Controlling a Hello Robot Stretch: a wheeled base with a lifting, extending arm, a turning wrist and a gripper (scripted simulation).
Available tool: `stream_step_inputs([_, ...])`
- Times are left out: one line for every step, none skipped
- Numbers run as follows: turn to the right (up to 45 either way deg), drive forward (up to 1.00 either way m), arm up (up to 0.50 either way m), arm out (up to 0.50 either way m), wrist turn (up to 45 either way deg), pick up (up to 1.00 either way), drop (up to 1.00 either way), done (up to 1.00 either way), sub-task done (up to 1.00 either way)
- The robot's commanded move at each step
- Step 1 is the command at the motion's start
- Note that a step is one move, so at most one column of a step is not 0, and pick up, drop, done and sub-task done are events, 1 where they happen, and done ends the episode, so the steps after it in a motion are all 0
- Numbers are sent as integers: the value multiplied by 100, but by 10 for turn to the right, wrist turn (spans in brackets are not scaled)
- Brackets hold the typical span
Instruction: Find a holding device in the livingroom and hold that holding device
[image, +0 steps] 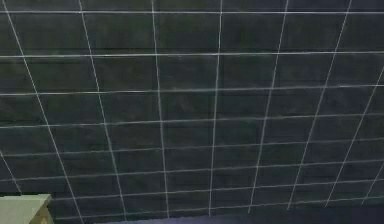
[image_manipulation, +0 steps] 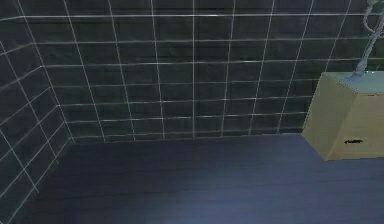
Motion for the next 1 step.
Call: stream_step_inputs([0, 60, 0, 0, 0, 0, 0, 0, 0])
